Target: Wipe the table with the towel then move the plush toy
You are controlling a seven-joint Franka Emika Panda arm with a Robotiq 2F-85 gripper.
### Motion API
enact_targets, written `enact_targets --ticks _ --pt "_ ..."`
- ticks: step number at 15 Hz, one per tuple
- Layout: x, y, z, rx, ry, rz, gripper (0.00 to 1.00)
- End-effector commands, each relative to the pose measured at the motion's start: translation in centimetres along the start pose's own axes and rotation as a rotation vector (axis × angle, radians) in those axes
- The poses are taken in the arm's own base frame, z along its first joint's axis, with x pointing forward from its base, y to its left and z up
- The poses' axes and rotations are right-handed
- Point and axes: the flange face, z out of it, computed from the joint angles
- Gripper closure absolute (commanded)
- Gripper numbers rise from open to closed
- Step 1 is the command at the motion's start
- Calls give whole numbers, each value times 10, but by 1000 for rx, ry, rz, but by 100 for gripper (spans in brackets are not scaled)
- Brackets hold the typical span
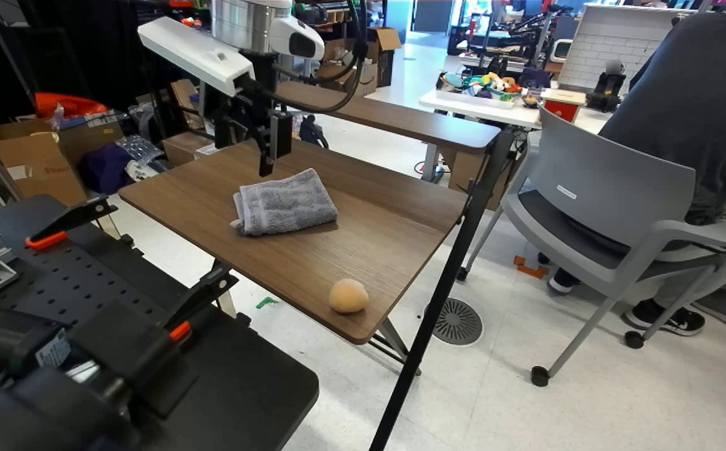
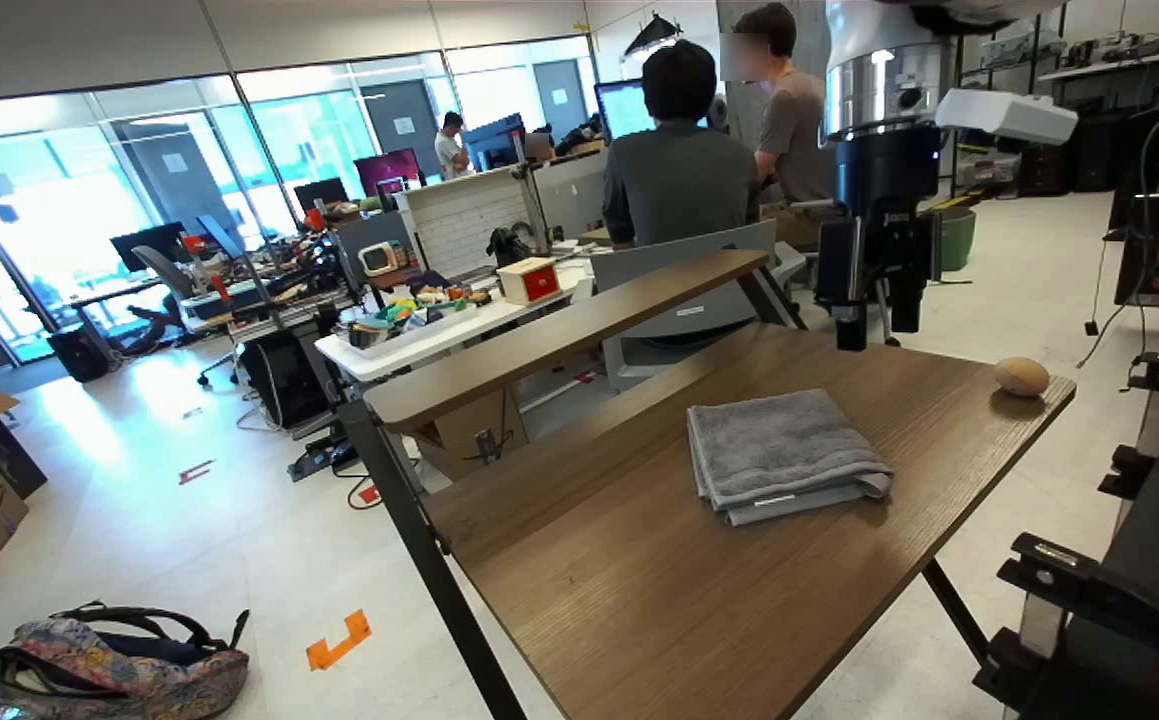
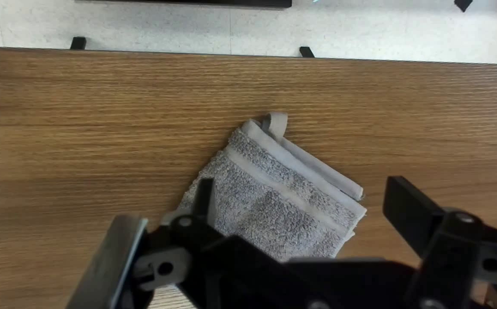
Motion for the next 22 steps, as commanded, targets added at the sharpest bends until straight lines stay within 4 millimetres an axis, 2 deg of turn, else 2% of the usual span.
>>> enact_targets --ticks 1,5,7,9,11,13,15,16,22 --pt "29 -11 9 -82 56 -3 0" --pt "79 -40 38 -137 286 35 0" --pt "97 -53 60 -168 360 42 0" --pt "109 -57 90 -199 361 77 0" --pt "113 -55 114 -240 315 122 0" --pt "115 -50 130 -284 285 152 0" --pt "115 -44 130 -314 258 157 0" --pt "107 -46 136 -282 272 140 0" --pt "108 -46 137 -286 271 140 0"
